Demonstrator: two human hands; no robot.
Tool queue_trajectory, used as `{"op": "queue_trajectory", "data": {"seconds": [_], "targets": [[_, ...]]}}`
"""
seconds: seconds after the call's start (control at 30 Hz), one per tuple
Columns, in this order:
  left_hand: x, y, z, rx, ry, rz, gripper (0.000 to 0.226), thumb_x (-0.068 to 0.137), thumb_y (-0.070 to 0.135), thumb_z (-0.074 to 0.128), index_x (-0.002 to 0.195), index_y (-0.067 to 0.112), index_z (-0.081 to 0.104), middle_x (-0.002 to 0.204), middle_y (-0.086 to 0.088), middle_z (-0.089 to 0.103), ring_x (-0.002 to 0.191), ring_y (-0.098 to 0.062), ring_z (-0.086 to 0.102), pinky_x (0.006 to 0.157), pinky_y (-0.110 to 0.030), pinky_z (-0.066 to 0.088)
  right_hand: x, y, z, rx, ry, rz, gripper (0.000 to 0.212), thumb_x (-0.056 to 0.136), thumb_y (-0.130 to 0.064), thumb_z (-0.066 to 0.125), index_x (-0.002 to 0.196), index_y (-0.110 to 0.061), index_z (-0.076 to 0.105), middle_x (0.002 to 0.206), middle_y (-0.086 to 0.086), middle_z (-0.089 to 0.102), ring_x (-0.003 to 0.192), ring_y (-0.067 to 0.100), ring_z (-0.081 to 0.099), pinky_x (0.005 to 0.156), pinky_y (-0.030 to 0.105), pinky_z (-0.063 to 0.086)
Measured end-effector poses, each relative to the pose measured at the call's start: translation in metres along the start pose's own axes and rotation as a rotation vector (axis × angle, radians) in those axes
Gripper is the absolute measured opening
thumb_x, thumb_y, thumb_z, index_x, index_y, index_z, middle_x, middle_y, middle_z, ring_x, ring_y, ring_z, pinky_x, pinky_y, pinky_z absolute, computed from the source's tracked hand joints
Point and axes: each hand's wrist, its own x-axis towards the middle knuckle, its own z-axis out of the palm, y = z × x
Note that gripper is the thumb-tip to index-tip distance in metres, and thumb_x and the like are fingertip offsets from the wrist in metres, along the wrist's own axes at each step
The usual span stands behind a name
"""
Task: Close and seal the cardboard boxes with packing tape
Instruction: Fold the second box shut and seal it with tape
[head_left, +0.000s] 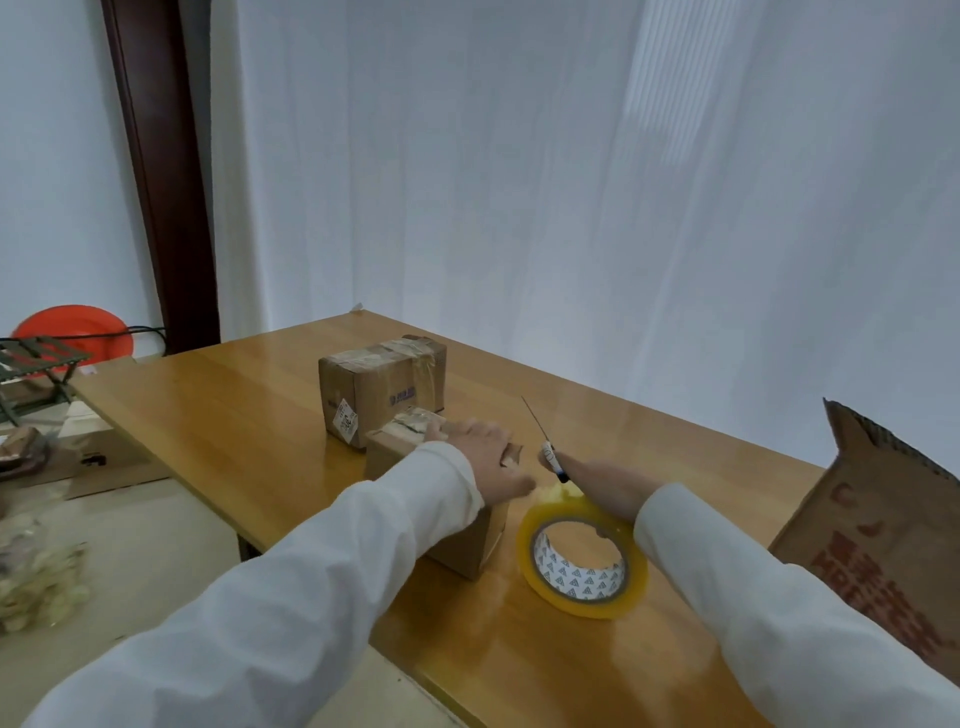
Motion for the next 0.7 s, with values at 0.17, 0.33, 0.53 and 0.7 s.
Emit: {"op": "queue_trajectory", "data": {"seconds": [0.17,0.33,0.53,0.7], "targets": [[0.002,0.0,0.007,-0.02,0.019,-0.058,0.053,0.095,0.048,0.031,0.145,0.029,0.025,0.154,0.004,0.024,0.143,-0.019,0.016,0.113,-0.058,0.0,0.006,-0.007,0.001,-0.098,0.018,-0.02,0.065,0.092,-0.067,0.024,0.111,-0.012,0.053,0.076,0.005,0.056,0.058,0.015,0.052,0.059,0.022,0.043],[0.009,-0.019,0.004,-0.048,0.045,-0.212,0.051,0.098,0.051,0.02,0.135,0.022,0.039,0.145,-0.001,0.037,0.139,-0.023,0.025,0.112,-0.061,-0.004,0.027,-0.005,-0.021,-0.228,0.122,-0.102,0.068,0.095,-0.061,0.03,0.107,-0.004,0.064,0.093,0.013,0.062,0.07,0.019,0.05,0.069,0.029,0.037],[0.012,-0.043,0.001,-0.019,0.039,-0.232,0.048,0.099,0.05,0.018,0.128,0.022,0.044,0.14,-0.001,0.043,0.136,-0.025,0.029,0.113,-0.058,0.007,0.038,0.009,-0.022,0.01,0.099,-0.139,0.064,0.097,-0.057,0.03,0.127,-0.007,0.056,0.135,0.018,0.053,0.124,0.032,0.048,0.101,0.036,0.035],[0.012,-0.041,0.005,0.023,0.054,-0.266,0.05,0.099,0.048,0.015,0.133,0.021,0.04,0.141,-0.004,0.041,0.133,-0.025,0.03,0.109,-0.052,0.02,0.039,0.015,-0.025,0.088,0.152,-0.276,0.06,0.086,-0.066,0.045,0.115,-0.016,0.059,0.113,0.007,0.062,0.1,0.023,0.056,0.091,0.035,0.041]]}}
